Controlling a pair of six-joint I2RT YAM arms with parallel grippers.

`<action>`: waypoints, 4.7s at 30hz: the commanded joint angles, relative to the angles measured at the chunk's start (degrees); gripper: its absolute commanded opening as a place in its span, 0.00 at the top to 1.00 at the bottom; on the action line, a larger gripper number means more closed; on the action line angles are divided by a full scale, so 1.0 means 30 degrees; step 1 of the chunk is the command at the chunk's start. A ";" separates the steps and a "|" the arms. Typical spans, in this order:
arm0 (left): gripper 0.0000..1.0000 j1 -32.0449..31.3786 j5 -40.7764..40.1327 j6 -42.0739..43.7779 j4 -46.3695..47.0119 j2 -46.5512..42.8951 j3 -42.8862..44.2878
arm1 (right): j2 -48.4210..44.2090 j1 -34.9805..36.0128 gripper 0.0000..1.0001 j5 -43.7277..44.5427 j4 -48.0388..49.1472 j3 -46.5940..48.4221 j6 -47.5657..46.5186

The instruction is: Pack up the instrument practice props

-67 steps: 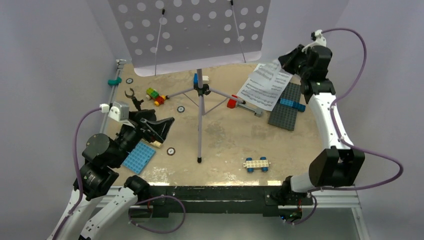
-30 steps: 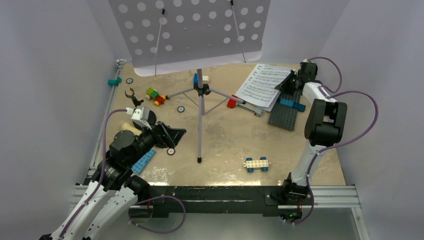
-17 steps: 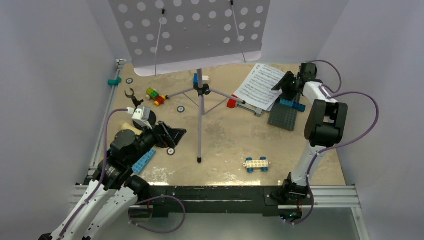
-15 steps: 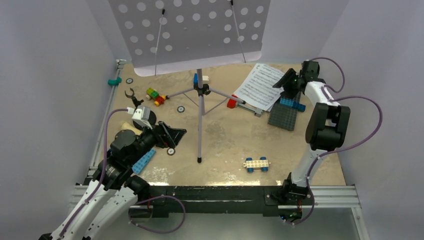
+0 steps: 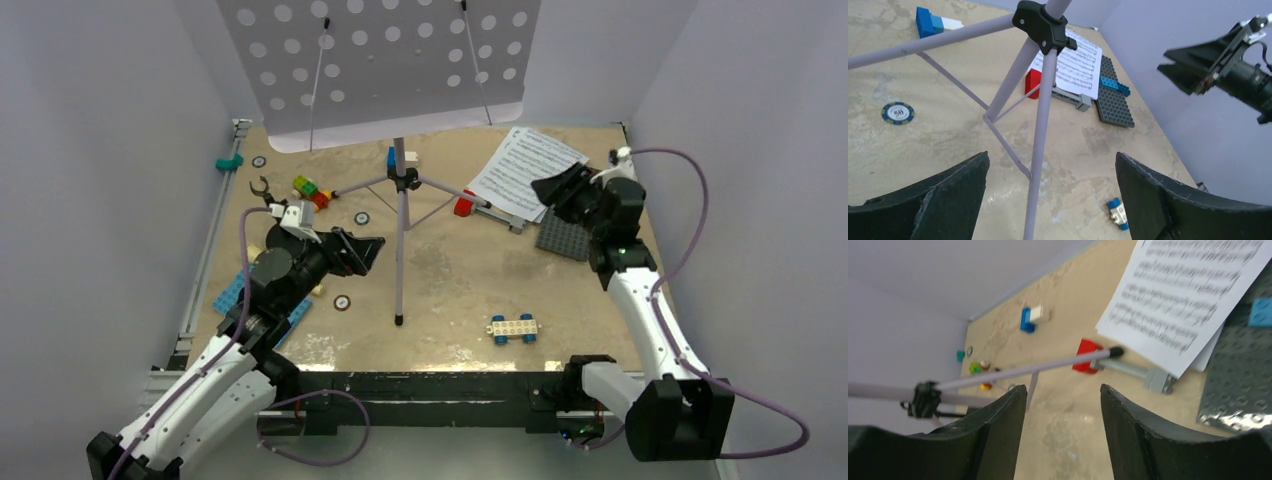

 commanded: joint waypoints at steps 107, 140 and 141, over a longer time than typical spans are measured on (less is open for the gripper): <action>0.24 -0.5306 -0.4627 2.0656 2.7959 1.6732 0.5061 | -1.0458 0.6686 0.47 -0.2497 0.0014 -1.0019 0.0339; 1.00 -0.5314 -0.7485 2.1548 2.7096 1.9327 0.7977 | -1.0712 0.6686 0.46 -0.2732 -0.0175 -0.9774 0.0314; 1.00 -0.5311 -0.7261 2.1341 2.7010 1.8990 0.7734 | -1.0687 0.6686 0.46 -0.2754 -0.0168 -0.9707 0.0248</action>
